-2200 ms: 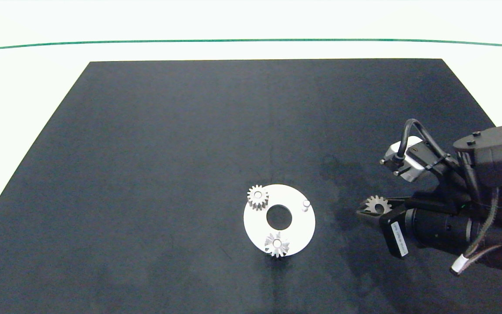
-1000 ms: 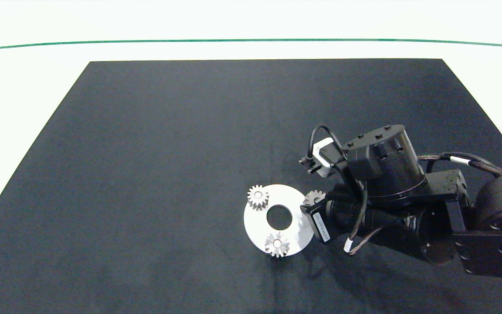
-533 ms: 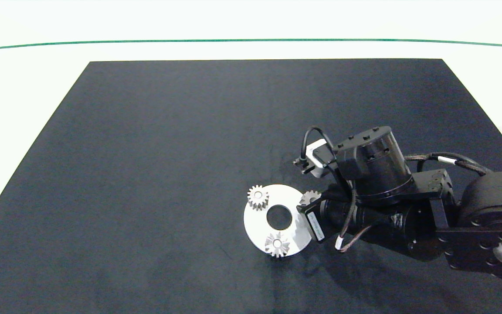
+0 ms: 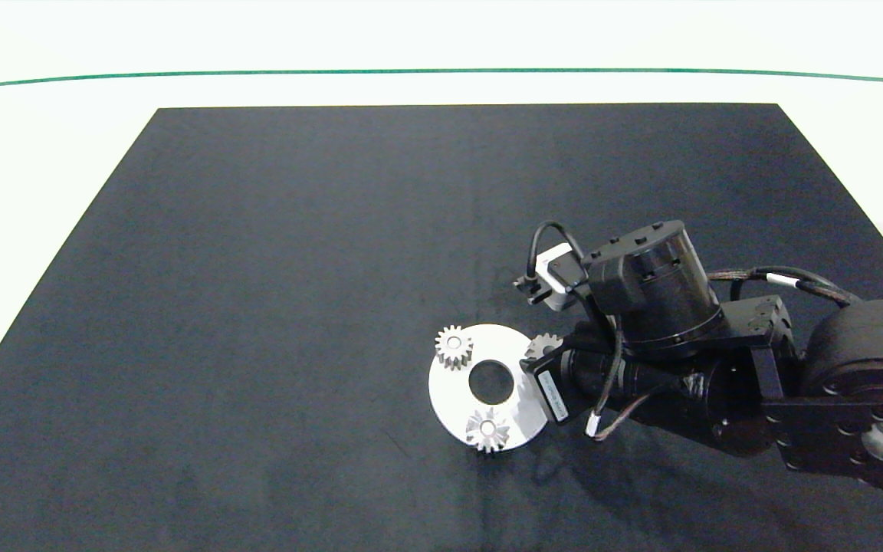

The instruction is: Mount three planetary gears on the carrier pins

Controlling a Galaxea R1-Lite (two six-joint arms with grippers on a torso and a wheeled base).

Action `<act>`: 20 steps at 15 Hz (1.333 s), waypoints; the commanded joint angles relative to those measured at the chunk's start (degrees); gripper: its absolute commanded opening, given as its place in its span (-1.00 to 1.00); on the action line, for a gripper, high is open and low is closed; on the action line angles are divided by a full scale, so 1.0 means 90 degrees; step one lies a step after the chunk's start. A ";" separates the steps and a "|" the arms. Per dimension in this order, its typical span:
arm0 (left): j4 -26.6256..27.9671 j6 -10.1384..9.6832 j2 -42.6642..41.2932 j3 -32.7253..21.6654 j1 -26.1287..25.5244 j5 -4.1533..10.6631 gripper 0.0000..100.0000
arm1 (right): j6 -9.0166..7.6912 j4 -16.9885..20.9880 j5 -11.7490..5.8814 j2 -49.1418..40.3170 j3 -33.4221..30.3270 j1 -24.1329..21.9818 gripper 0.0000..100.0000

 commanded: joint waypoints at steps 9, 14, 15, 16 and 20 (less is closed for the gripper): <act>0.0075 0.0003 0.0023 -0.0064 0.0000 0.0010 1.00 | 0.0024 -0.0013 -0.0005 0.0230 -0.0124 -0.0016 -0.68; 0.0085 0.0003 0.0013 -0.0073 -0.0010 0.0010 1.00 | 0.0034 -0.0013 -0.0005 0.0230 -0.0124 -0.0026 1.00; 0.0085 0.0003 0.0003 -0.0064 0.0000 0.0010 1.00 | 0.0034 -0.0013 -0.0005 0.0230 -0.0124 -0.0026 1.00; 0.0085 0.0003 0.0003 -0.0064 0.0000 0.0010 1.00 | 0.0034 -0.0013 -0.0005 0.0230 -0.0124 -0.0026 1.00; 0.0085 0.0003 -0.0016 -0.0073 0.0000 0.0010 1.00 | 0.0112 0.0007 -0.0005 0.0054 -0.0056 0.0062 1.00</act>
